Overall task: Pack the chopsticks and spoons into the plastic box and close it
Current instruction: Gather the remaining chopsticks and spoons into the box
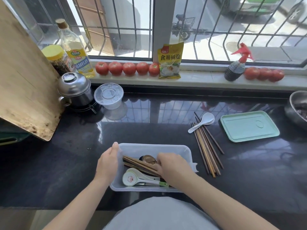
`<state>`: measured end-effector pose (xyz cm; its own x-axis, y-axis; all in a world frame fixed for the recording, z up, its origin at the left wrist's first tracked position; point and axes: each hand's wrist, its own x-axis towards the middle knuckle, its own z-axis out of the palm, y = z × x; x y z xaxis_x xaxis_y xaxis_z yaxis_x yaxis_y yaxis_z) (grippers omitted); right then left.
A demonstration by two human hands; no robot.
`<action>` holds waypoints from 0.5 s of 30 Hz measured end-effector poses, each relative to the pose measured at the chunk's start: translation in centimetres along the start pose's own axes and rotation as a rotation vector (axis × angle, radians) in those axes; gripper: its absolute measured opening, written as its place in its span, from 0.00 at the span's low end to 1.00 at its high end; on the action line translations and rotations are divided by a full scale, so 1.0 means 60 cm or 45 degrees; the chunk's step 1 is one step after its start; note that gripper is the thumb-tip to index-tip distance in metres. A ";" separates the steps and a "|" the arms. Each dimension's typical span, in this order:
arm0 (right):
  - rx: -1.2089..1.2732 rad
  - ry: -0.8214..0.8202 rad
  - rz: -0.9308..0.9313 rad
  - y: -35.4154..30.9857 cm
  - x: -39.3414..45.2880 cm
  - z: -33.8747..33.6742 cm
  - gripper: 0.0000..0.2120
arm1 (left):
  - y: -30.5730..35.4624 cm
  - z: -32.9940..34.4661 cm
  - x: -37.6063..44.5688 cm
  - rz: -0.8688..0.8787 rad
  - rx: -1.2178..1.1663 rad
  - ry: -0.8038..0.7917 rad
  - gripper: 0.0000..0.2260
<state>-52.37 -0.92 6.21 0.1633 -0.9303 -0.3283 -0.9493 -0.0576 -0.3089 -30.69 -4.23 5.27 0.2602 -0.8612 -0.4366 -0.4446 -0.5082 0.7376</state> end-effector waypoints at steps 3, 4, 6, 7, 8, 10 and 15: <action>0.264 0.527 0.090 0.037 -0.014 -0.041 0.11 | -0.001 0.002 0.002 -0.008 -0.011 -0.004 0.20; 0.364 0.636 0.193 0.065 -0.011 -0.049 0.11 | -0.001 0.002 0.001 -0.015 -0.018 -0.007 0.21; 0.462 0.671 0.448 0.132 0.004 -0.048 0.09 | -0.001 0.001 0.001 -0.019 -0.022 -0.011 0.23; 0.413 0.601 0.566 0.165 0.011 -0.037 0.07 | -0.001 0.001 0.001 -0.021 -0.018 -0.015 0.23; 0.336 0.491 0.663 0.192 0.014 -0.022 0.05 | -0.001 0.001 0.001 -0.024 -0.010 -0.020 0.22; 0.195 0.259 0.774 0.225 0.010 0.016 0.07 | 0.001 0.001 0.002 -0.028 -0.004 -0.023 0.19; 0.003 0.151 0.812 0.235 -0.011 0.073 0.10 | 0.005 0.002 -0.001 -0.022 -0.023 -0.022 0.18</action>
<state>-64.69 0.44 -1.83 -0.4630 -0.8155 -0.3473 -0.8498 0.5198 -0.0876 -30.94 -4.33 5.48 0.2529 -0.8524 -0.4577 -0.4248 -0.5229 0.7390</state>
